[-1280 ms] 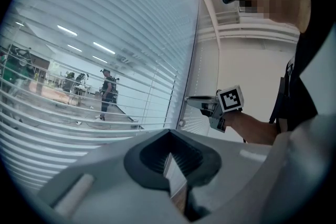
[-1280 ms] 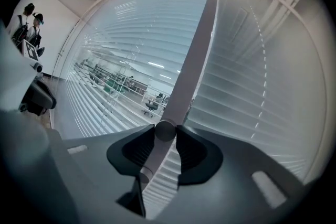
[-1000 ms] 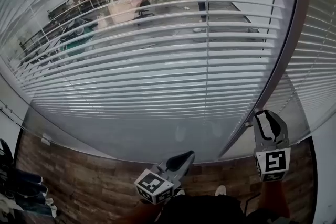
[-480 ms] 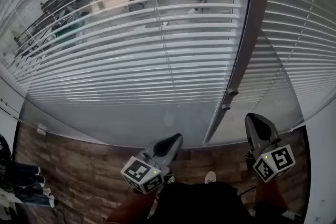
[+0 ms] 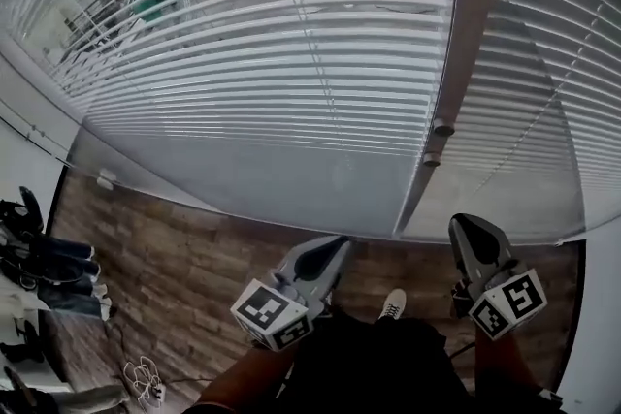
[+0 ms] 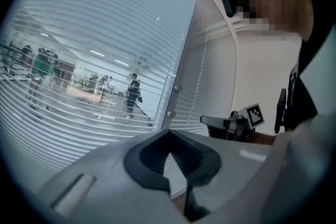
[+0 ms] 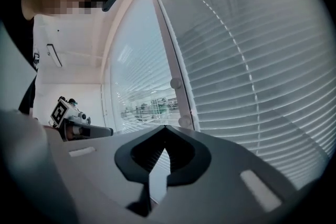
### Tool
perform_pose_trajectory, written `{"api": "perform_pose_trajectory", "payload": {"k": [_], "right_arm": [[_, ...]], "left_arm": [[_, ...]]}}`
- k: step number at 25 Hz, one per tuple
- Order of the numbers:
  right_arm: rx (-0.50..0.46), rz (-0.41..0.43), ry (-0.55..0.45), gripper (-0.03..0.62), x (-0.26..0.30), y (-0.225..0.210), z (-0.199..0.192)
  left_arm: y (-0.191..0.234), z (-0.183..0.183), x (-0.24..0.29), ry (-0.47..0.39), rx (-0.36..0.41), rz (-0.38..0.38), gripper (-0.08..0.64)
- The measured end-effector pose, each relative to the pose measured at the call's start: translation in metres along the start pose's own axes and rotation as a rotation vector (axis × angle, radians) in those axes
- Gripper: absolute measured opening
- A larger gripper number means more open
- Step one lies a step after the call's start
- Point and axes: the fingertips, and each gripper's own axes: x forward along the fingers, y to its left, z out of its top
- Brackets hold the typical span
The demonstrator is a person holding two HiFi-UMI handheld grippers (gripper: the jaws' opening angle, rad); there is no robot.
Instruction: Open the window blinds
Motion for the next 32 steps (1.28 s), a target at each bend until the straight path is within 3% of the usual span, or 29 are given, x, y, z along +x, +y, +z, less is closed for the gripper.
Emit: {"api": "perform_pose_trajectory", "payload": {"k": [5,9,13,22,32], "right_arm": [[0.02,0.032,-0.009,0.023,0.001,0.018,-0.015],[0.013,0.001,-0.01,0.023,-0.01,0.071,-0.029],[0.031,-0.039,-0.003,0.023,-0.004,0.064,-0.035],[0.063,-0.127,0.004,0.023,0.017,0.149,-0.067],[0.079,-0.267,0.044,0.023,-0.024,0.24,-0.105]], "left_arm": [[0.009,-0.011,-0.026,0.016,0.004,0.048,0.0],[0.011,-0.015,-0.08,0.0,0.017,0.021,0.0],[0.021,-0.013,-0.076,-0.006,0.022,-0.002,0.0],[0.06,-0.03,-0.152,0.008,0.003,-0.088,0.0],[0.061,-0.058,-0.222,0.058,-0.045,-0.231,0.0]]}}
